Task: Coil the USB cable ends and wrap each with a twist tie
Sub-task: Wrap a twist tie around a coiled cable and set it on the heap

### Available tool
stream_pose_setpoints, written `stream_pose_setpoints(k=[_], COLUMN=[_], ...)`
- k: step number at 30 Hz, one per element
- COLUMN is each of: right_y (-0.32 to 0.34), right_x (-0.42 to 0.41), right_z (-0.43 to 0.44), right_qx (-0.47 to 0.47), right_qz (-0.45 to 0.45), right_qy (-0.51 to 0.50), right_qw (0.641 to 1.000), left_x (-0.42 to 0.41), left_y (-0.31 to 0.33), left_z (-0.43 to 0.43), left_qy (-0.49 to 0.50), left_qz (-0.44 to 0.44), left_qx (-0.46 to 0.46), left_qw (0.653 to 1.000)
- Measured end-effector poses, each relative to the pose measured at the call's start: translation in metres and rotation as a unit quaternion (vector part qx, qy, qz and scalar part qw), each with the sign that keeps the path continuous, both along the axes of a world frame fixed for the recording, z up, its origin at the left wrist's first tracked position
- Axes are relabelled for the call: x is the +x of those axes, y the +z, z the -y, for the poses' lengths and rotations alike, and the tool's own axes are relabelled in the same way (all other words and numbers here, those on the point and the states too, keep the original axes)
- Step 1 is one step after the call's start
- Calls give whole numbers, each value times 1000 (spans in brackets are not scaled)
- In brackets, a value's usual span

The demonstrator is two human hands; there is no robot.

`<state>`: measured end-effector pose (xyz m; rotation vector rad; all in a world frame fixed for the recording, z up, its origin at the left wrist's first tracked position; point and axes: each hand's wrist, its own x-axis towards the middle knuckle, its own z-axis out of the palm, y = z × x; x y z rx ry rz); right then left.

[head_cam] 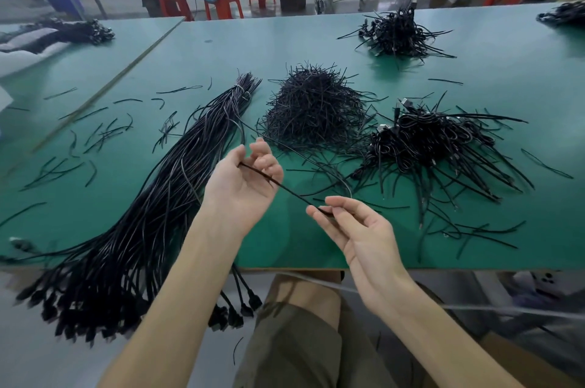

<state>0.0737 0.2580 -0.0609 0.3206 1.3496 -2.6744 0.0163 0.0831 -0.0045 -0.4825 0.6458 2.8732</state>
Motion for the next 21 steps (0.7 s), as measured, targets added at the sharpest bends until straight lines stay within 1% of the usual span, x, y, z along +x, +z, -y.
stream_pose_setpoints(k=[1,5,7,9,10,11,12,13,14,15,16,17,18,19,20,21], right_y=[1,7,11,13,14,16,18,21,24,28,33,38,43,48,52,55], right_x=[-1,-5,-7,-11,-14,-17,-20,-23,-26,-29,-31,-32,-32,-31,-30,-27], right_z=[-1,-12,-14,-16,-17,-19,-19,-19,-19,-18,-17,-16,-14,-11,-9,-7], right_qx=[1,41,32,11,3,-1,0,6,13,22,30,33,28,11,-15,-42], right_qz=[2,4,14,37,50,63,72,79,83,83,80,73,65,59,56,57], right_qy=[2,14,21,13,6,1,0,1,3,7,12,19,31,47,65,82], right_qw=[1000,999,999,999,999,998,997,997,996,996,996,997,997,997,996,994], left_x=[1,4,8,15,19,23,26,29,31,31,31,31,30,28,25,21], left_y=[2,6,8,8,8,9,12,15,17,19,20,19,17,13,9,4], left_z=[3,17,21,23,26,29,33,35,35,33,29,22,15,8,4,0], left_qy=[-8,-50,-86,-159,-211,-269,-328,-387,-442,-485,-505,-501,-476,-435,-386,-339], left_qz=[-20,-116,-165,-233,-273,-315,-356,-395,-423,-433,-420,-388,-347,-307,-276,-258], left_qx=[-4,29,18,-10,-24,-54,-115,-211,-321,-422,-512,-594,-671,-736,-785,-806], left_qw=[1000,992,982,959,938,909,867,806,723,632,553,495,451,418,399,411])
